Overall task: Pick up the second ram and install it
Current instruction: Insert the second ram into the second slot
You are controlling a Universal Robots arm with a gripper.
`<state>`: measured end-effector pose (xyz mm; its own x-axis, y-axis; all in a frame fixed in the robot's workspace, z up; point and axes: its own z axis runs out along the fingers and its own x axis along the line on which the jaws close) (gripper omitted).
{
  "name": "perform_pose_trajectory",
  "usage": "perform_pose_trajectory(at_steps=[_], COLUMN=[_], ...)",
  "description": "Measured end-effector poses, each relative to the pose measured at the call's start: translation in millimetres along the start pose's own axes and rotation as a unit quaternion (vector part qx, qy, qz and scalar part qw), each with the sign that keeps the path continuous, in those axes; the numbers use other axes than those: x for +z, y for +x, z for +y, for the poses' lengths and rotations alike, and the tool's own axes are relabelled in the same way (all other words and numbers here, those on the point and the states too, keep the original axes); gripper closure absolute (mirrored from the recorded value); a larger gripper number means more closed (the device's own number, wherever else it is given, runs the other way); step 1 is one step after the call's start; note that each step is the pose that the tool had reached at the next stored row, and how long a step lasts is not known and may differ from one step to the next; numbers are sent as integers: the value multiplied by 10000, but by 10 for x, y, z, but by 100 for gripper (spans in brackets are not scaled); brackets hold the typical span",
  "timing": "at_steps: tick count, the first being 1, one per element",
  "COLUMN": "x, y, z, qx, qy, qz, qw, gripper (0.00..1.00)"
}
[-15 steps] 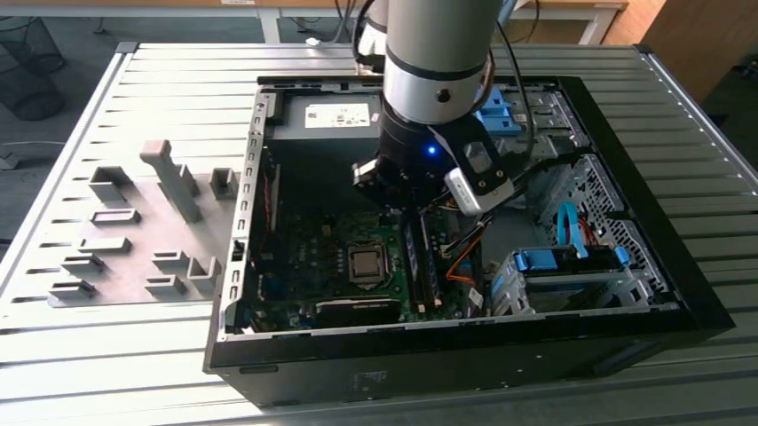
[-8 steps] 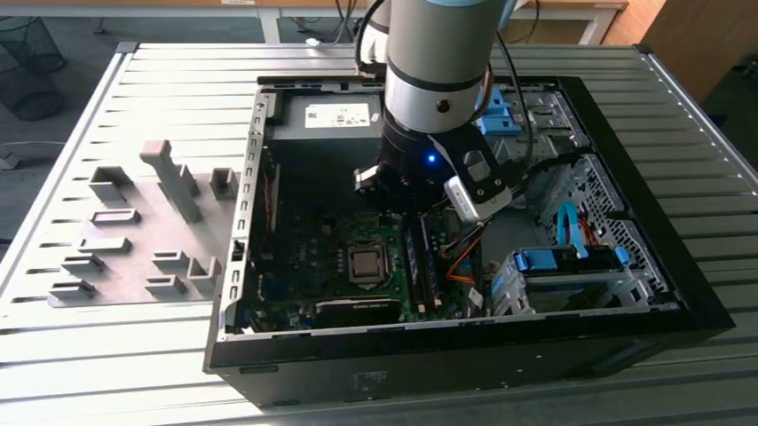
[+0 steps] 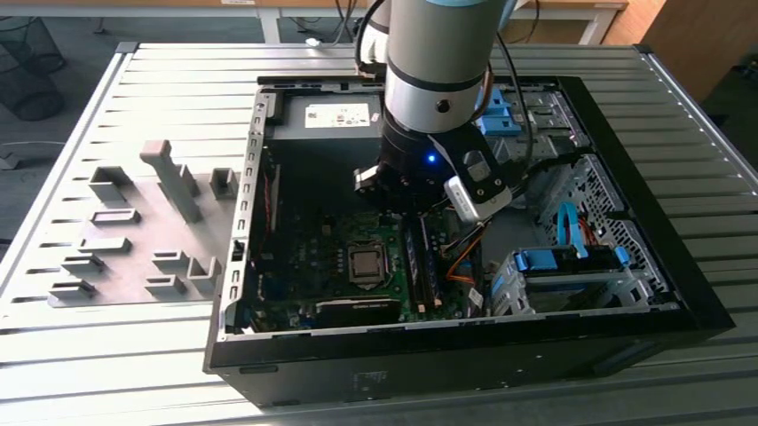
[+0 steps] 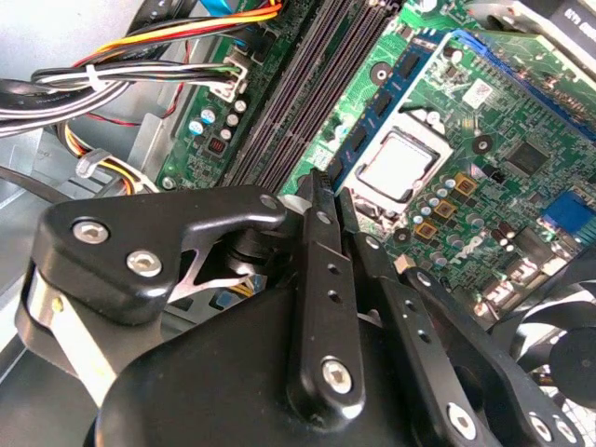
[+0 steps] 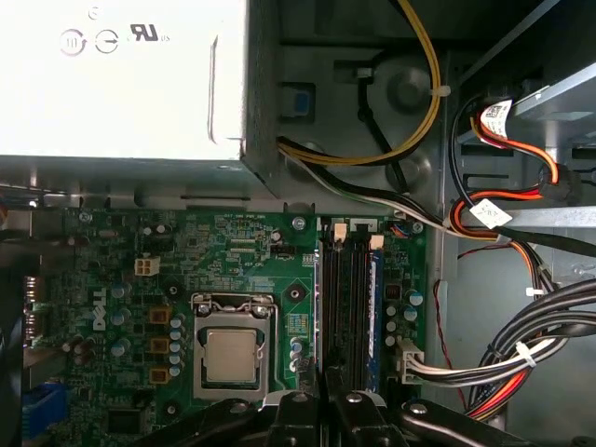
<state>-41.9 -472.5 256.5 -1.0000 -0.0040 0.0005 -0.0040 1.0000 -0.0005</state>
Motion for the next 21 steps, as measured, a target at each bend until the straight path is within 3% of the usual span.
perform_pose_trajectory(at_steps=[9,21], x=[33,205], y=[0,-46], z=[0,0], qx=[151,55], qy=[0,-6], qz=[0,0], qw=[9999,10000], gripper=[86,86])
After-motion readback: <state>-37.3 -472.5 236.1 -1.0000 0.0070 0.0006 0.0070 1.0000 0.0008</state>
